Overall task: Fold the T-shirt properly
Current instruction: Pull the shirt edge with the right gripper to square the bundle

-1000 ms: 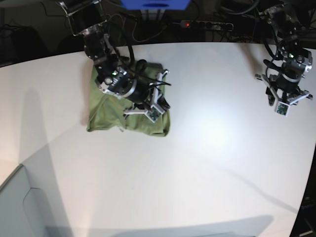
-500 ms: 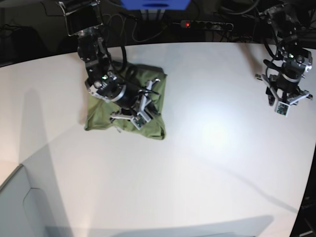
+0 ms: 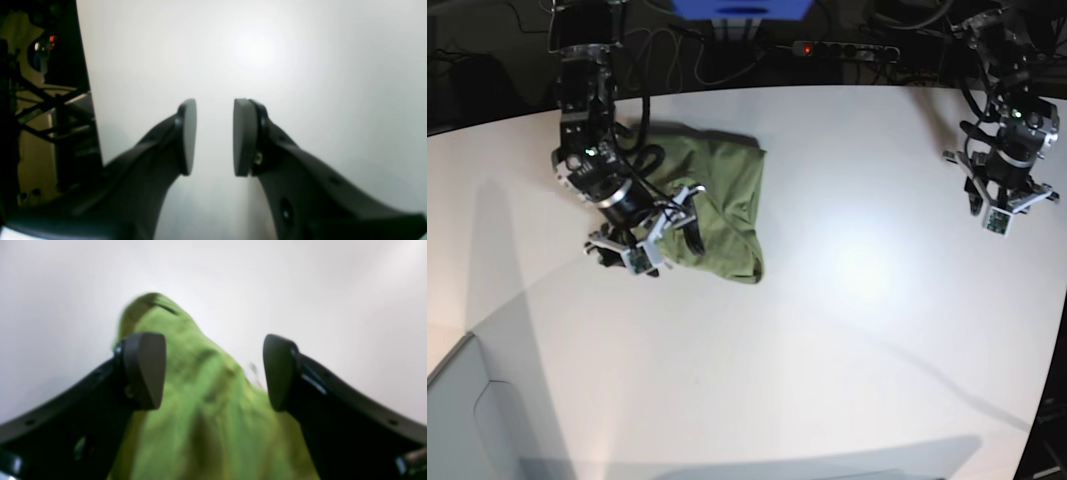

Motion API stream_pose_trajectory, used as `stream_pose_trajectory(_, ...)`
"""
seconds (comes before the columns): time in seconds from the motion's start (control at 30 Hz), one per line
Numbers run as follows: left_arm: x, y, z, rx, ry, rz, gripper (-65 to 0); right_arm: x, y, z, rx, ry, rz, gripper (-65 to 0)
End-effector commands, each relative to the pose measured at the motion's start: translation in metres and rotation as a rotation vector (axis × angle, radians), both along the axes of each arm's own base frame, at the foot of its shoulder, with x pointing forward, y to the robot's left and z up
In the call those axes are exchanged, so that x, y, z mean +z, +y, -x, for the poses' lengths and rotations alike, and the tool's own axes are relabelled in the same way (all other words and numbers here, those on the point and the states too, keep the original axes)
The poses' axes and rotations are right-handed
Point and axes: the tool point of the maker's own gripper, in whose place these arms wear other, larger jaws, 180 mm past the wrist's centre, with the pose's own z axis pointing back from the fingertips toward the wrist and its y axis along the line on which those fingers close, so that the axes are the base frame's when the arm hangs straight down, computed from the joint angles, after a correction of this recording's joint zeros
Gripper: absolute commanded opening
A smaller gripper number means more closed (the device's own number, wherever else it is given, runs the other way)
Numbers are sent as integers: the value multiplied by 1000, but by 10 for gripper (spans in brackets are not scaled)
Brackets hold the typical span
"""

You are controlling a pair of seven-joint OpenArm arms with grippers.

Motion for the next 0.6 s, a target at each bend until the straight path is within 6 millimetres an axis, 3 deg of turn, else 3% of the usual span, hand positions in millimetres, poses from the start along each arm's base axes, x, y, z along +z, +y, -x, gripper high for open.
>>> stream_pose_trajectory(0.0,7,5,-4,3,-23,-13,-470,20,0,-5,-10,-65,-31,-226)
stream_pose_trajectory(0.1,1,7,-2,10,-8,-4,-470,31,3,10,2,-87,-31,-314)
stream_pose_trajectory(0.23,-1,8,-1,13,-2,-2,-470,41,18,33,41,-100,-44,-505)
stream_pose_trajectory(0.37,1,10,-1,14,-3,-7,-470,41,28,56,85,-84,-41,-645)
stream_pose_trajectory(0.57,0,11,0,18,0,-7,-470,23,42,84,170,-17,-27,-648)
